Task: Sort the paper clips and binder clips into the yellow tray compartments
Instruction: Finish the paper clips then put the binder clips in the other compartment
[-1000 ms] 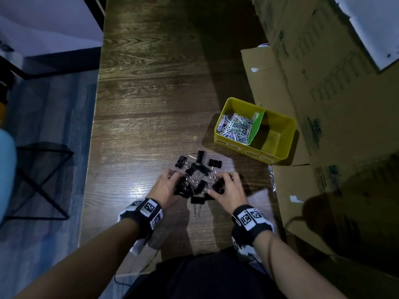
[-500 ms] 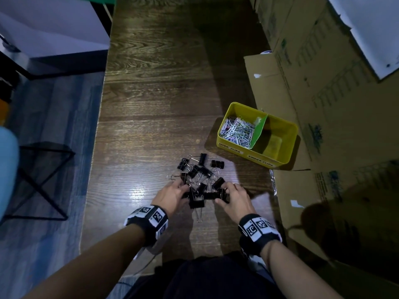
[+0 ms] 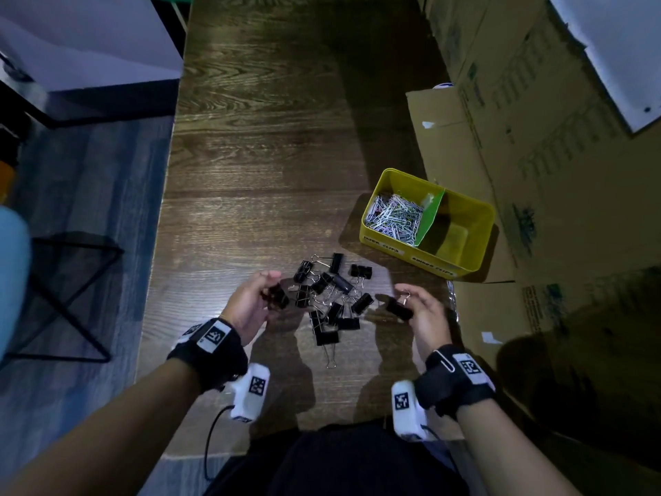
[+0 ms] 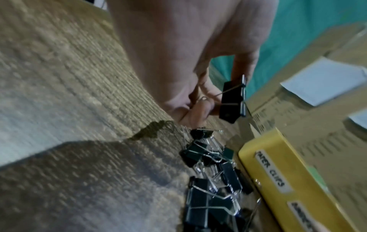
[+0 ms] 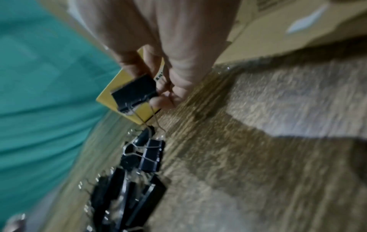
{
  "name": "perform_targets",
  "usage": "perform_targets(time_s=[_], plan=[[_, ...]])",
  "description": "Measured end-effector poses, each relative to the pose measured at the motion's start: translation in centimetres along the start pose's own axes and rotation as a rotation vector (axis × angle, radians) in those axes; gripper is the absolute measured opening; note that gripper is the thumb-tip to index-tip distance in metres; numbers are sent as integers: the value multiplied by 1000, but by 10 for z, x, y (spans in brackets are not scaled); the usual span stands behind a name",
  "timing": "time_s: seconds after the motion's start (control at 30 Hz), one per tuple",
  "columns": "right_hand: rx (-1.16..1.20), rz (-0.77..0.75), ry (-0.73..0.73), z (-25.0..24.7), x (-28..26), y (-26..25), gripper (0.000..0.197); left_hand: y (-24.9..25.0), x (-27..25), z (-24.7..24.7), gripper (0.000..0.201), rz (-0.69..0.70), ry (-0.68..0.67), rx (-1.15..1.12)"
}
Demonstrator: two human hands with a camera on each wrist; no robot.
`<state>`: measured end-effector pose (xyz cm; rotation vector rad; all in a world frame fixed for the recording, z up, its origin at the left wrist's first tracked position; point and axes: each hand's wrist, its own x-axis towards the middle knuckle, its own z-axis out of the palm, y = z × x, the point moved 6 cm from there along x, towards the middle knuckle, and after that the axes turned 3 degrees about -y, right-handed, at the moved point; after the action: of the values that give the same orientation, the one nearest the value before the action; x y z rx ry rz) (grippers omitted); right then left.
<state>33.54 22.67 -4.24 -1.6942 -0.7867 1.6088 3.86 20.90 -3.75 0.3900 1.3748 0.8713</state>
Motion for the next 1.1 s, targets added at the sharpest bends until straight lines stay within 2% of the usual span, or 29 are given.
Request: perform_targets(time_s=[0.07,0.13,0.17,0.23,0.3,0.37,0.43,0.47,0.53,0.6,0.77,0.87,0.93,1.0,1.1], plan=[[124,52,26,2,-1,-4,37,4,0,3,22,-2,-19,-164],[59,64,1,6,-5,-12,36,6,0,2,26,-14,13,-250],[-52,63,-36,11,-6,-12,34,6,1,1,27,-23,22,-255],[-440,62,-144,26,-7,-9,43,6,1,4,29,-37,-6,-184],[-872,82,-263,41,-6,5,60,5,1,9,36,-31,-51,99],[-1136,62,-254,51,-6,13,60,3,1,18,32,41,-116,579],[-1191,6,-160,56,-6,14,54,-1,-2,31,16,120,-168,957],[-1176,-24,-127,58,-6,14,53,-4,-3,37,20,170,-192,1115],[-1162,-60,-129,64,-3,19,53,-15,-3,49,48,275,-243,1382],[-1165,-59,-156,68,0,21,51,-22,-3,57,59,380,-251,1510],[-1134,-112,-223,67,-4,24,24,-35,-1,59,43,514,-225,1544],[-1085,-88,-298,64,-9,30,32,-34,0,58,21,579,-283,1492],[-1005,-148,-335,62,-11,23,27,-33,2,53,15,539,-298,1461],[-871,-182,-343,56,-12,13,19,-29,3,45,14,454,-262,1328],[-615,-74,-269,32,-10,-1,17,-23,3,30,11,199,-164,1030]])
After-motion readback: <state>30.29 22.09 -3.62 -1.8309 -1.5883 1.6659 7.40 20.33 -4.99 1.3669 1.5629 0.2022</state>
